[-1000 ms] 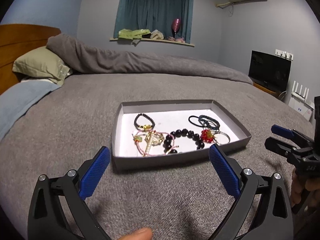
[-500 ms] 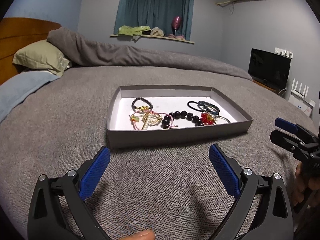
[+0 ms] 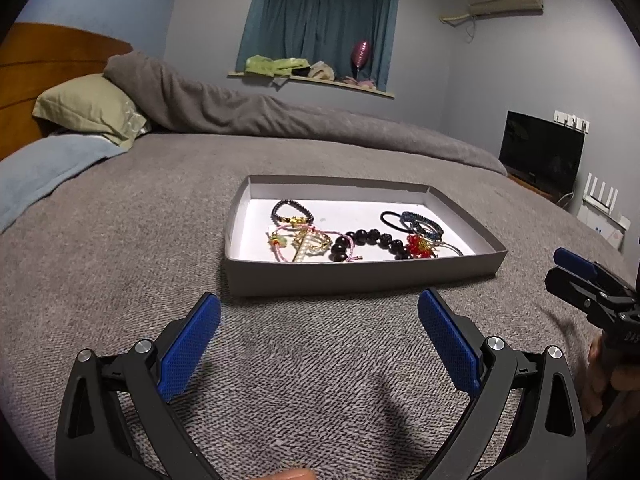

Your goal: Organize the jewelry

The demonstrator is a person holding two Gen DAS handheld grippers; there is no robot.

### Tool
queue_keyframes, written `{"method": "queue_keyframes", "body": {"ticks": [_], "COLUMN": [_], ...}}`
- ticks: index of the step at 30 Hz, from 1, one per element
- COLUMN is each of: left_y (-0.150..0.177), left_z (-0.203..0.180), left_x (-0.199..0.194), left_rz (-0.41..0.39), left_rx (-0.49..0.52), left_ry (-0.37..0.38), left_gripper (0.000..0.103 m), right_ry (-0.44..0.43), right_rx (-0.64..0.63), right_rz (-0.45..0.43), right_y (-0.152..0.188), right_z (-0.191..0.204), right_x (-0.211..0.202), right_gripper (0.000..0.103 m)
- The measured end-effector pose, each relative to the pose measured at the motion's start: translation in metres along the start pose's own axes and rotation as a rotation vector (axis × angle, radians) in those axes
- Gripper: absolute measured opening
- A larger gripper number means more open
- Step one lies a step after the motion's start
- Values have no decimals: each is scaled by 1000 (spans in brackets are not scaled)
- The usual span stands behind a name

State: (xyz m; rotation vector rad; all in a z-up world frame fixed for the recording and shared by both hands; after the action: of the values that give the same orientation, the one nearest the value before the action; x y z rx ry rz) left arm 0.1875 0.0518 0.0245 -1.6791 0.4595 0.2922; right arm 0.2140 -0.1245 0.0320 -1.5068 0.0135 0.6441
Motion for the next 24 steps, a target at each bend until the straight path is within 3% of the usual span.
{"method": "queue_keyframes", "body": {"ticks": [24], "left_y": [-1], "left_z": [-6], "left_x": [-4], "left_rz": [-22], "left_rx": [36], "left_ry": [-10], "left_gripper": [98], "right_ry": [11], "right_rx": [-19], "right_rz": [-14], "right_y": [-1], "right_z": [2], "right_x": [-1], "right_gripper": [98]}}
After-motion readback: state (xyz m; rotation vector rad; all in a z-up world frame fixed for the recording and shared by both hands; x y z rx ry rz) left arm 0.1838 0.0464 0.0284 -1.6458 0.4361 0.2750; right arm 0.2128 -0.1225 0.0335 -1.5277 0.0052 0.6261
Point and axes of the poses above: each gripper's, at about its wrist camera, not at the fingertips, and x roughly the way its jaws point, z to its left, y to its underside, the point moved 4 cm from there along x, roughly the way its jaws point, and after that the axes turned 5 degrees about y, right-handed, at the moved point
